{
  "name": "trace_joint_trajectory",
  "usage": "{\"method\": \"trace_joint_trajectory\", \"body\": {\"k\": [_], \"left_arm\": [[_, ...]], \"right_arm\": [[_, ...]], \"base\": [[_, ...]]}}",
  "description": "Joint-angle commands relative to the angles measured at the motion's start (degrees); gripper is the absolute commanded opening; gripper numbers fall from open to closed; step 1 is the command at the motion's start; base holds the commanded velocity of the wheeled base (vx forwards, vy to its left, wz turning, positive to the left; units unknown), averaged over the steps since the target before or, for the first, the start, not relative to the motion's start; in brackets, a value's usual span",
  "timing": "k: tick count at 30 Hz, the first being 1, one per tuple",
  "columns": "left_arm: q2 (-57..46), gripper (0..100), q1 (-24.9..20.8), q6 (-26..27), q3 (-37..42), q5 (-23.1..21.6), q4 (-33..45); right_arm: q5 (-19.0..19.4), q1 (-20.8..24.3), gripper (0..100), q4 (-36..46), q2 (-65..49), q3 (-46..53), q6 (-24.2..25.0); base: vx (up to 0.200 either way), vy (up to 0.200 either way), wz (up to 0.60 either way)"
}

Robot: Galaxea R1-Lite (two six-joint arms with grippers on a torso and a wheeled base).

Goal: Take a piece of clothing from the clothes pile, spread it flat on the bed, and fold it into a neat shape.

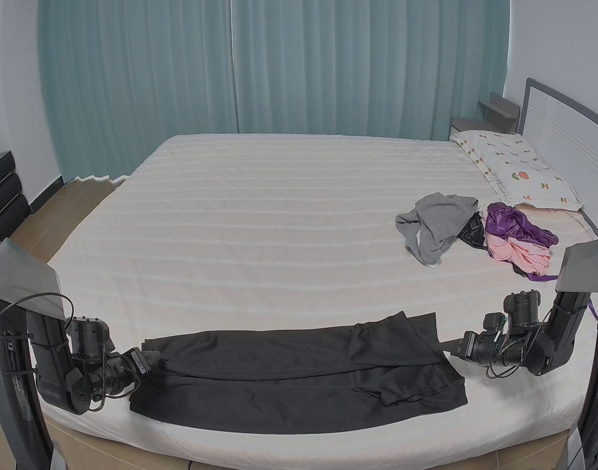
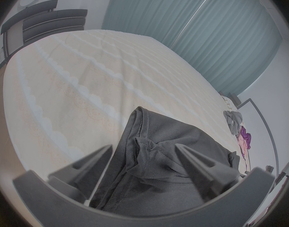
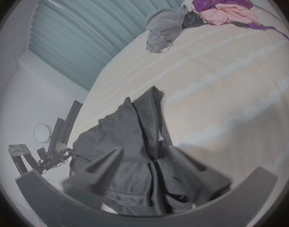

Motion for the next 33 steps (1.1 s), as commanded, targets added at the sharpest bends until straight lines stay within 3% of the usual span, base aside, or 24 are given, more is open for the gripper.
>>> {"method": "trace_joint_trajectory", "body": {"k": [1,12,19,33], "left_arm": [[-0.97,100,0.12,-0.36,-0.19,0.05,-0.11],[-2.64,100,0.74,-1.86,-7.84,0.22,0.77],[-0.8,100,-1.2,-3.79,-15.13,0.49,9.12],[3.42,100,-0.49,-0.71,-17.24,0.92,9.3]], "right_arm": [[0.45,-0.35,100,0.22,-3.74,-0.42,1.28],[-0.26,0.88,100,1.54,-1.46,-7.8,11.21],[-2.37,0.97,100,1.37,2.85,-11.4,11.65],[-2.45,1.06,100,1.45,4.35,-12.37,11.65]], "base": [[0.0,0.0,0.0],[0.0,0.0,0.0],[0.0,0.0,0.0],[0.0,0.0,0.0]]}}
